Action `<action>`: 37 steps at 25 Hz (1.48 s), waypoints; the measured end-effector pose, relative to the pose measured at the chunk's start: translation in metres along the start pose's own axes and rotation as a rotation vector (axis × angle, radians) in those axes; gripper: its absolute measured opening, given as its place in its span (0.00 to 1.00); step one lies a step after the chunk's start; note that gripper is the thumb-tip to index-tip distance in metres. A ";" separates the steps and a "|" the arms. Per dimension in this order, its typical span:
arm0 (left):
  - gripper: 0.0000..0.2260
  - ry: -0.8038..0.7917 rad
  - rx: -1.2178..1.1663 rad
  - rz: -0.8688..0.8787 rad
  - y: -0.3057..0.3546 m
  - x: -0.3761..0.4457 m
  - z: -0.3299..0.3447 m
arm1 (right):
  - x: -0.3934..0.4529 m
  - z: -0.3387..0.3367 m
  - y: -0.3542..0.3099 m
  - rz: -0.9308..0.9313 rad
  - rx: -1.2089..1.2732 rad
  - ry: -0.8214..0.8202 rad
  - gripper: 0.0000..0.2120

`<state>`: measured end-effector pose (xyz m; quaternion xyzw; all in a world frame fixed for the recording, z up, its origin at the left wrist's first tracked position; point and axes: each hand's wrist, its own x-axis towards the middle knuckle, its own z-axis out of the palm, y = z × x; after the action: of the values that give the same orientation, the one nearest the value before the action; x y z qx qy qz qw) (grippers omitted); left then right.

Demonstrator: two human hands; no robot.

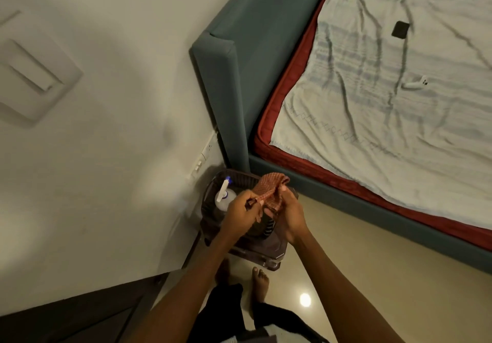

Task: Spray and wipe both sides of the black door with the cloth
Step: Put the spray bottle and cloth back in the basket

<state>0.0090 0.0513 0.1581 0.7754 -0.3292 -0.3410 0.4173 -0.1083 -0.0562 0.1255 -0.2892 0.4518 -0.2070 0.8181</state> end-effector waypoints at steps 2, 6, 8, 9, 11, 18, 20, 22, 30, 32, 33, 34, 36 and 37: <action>0.04 -0.009 -0.029 0.014 0.011 0.000 -0.009 | -0.007 -0.001 -0.001 0.042 -0.060 -0.086 0.21; 0.04 0.226 -0.211 -0.079 0.019 0.002 -0.038 | -0.005 -0.005 -0.014 -0.028 -0.305 -0.044 0.11; 0.06 0.342 -0.334 -0.164 0.013 0.003 -0.056 | -0.002 -0.009 -0.034 -0.109 -0.369 -0.026 0.11; 0.07 0.353 -0.361 -0.193 0.010 0.004 -0.064 | -0.001 -0.010 -0.046 -0.150 -0.392 -0.024 0.10; 0.09 0.339 -0.362 -0.220 0.005 0.004 -0.077 | -0.003 -0.009 -0.066 -0.223 -0.463 -0.040 0.09; 0.07 0.444 -0.151 -0.062 0.013 -0.002 -0.066 | -0.015 0.025 -0.073 -0.289 -0.558 -0.134 0.05; 0.07 0.219 -0.164 -0.014 0.021 -0.010 -0.045 | -0.018 0.036 -0.052 -0.312 -0.613 -0.171 0.07; 0.12 0.072 -0.359 -0.116 0.028 -0.020 -0.028 | -0.020 0.037 -0.034 -0.349 -0.701 -0.249 0.13; 0.13 0.254 -0.615 -0.316 0.025 -0.013 -0.007 | -0.047 0.031 -0.013 -0.469 -0.907 -0.456 0.34; 0.09 0.283 -0.687 -0.374 0.029 -0.011 -0.009 | -0.046 0.032 -0.008 -0.536 -0.957 -0.466 0.37; 0.08 0.293 -0.726 -0.398 0.031 -0.012 -0.013 | -0.043 0.033 -0.007 -0.551 -0.958 -0.476 0.38; 0.08 0.303 -0.737 -0.409 0.032 -0.012 -0.017 | -0.042 0.036 -0.008 -0.548 -0.962 -0.477 0.38; 0.09 0.338 -0.695 -0.426 0.032 -0.015 -0.029 | -0.036 0.036 -0.011 -0.529 -1.025 -0.441 0.35; 0.10 0.360 -0.667 -0.447 0.030 -0.017 -0.036 | -0.034 0.035 -0.016 -0.531 -1.076 -0.408 0.33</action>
<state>0.0221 0.0675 0.2036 0.6976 0.0528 -0.3698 0.6114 -0.0961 -0.0381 0.1722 -0.7960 0.2402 -0.0875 0.5487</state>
